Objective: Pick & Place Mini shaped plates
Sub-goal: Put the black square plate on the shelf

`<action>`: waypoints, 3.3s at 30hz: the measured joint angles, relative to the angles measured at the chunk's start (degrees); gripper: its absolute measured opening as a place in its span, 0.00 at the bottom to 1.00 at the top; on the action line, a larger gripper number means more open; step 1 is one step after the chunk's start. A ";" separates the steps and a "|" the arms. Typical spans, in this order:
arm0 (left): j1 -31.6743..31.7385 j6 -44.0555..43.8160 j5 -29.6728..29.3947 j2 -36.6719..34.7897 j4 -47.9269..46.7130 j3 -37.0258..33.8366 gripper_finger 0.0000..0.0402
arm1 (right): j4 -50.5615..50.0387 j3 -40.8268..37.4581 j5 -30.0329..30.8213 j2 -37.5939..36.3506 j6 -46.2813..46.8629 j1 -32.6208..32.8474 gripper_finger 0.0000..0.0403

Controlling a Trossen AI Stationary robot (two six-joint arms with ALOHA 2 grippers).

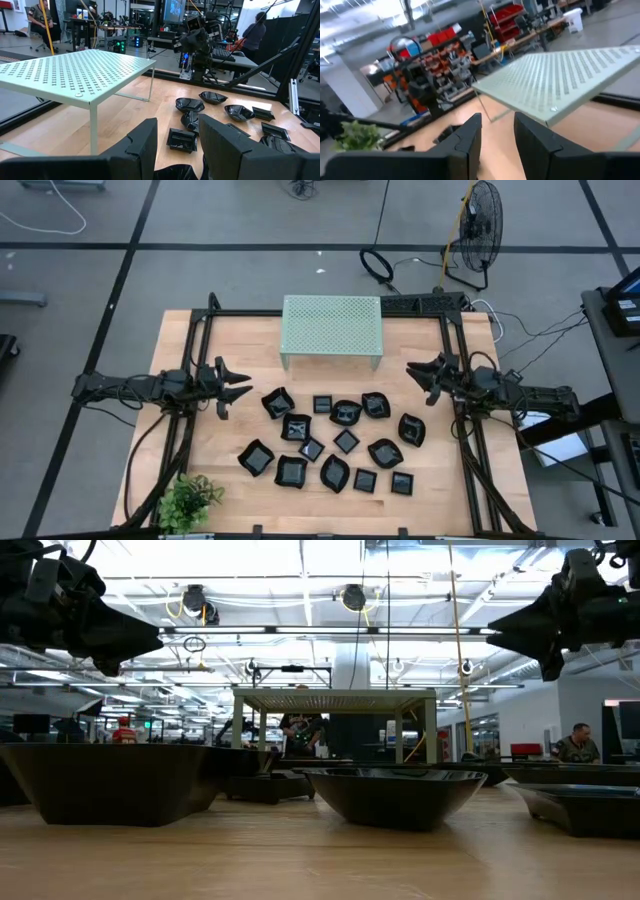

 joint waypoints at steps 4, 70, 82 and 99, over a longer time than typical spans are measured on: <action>-0.02 0.00 0.00 0.00 0.00 0.00 0.36 | 9.34 0.00 -11.46 0.70 1.76 0.04 0.25; -0.02 0.00 -0.04 0.00 -0.02 0.00 0.36 | -22.51 35.30 -18.97 84.99 33.70 45.23 0.44; -0.01 0.00 -0.04 -0.01 -0.02 0.00 0.36 | -23.01 35.30 -20.20 84.99 29.44 43.41 0.14; 0.00 0.00 -0.04 0.00 -0.01 0.00 0.36 | -24.59 35.36 -31.71 84.59 29.91 42.67 0.00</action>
